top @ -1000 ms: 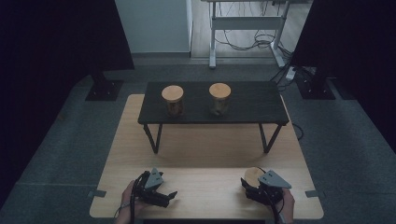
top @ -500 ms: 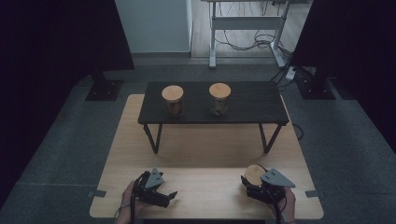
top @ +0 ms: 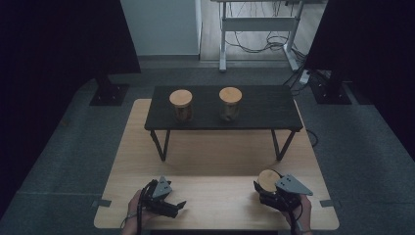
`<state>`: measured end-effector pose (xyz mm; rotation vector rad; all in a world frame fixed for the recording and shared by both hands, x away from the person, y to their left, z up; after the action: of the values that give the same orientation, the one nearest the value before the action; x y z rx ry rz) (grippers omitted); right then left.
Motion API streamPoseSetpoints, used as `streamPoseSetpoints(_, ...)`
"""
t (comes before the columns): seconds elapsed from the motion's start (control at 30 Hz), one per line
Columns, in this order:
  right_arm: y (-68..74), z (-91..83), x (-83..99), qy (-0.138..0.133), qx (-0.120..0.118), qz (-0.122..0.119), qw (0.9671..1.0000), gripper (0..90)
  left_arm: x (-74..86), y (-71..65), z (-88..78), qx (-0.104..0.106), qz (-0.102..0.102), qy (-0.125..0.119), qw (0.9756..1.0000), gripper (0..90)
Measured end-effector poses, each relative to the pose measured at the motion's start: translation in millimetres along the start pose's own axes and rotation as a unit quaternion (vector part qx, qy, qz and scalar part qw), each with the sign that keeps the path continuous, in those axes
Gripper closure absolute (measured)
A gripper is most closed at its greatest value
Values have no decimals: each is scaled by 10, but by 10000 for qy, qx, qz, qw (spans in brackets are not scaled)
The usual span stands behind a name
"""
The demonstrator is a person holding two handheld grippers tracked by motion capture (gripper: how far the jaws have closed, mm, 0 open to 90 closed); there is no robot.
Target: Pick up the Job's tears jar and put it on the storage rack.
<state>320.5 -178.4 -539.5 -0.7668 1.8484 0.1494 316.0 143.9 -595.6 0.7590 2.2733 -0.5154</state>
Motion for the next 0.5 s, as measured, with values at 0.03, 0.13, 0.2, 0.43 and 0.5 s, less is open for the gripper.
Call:
streamPoseSetpoints(0.03,-1,2,-4,1,-3,-9,10000,247,0,-2,1,0,5,1,10000,71)
streamPoseSetpoints(0.13,-1,10,-25,-7,-9,-27,10000,247,2,-7,3,3,12,7,10000,71)
streamPoseSetpoints(0.2,-1,12,-47,-21,-18,-44,10000,247,1,-6,3,3,3,4,10000,71)
streamPoseSetpoints(0.43,-15,11,-131,-75,-9,-84,9999,246,2,-9,6,5,9,10,10000,71)
streamPoseSetpoints(0.5,-19,12,-154,-82,-11,-99,9999,246,1,-9,5,5,10,7,10000,71)
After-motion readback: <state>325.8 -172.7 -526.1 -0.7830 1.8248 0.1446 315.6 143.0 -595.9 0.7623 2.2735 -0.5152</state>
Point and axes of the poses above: each handheld gripper's, and its own axes: z roughly forward along the jaws, x roughly out of its underside, y roughly to its left, the point moved 9 cm from there along z, roughly forward along the jaws, and after that the axes turned 15 degrees about -z, right-handed, at the moved point
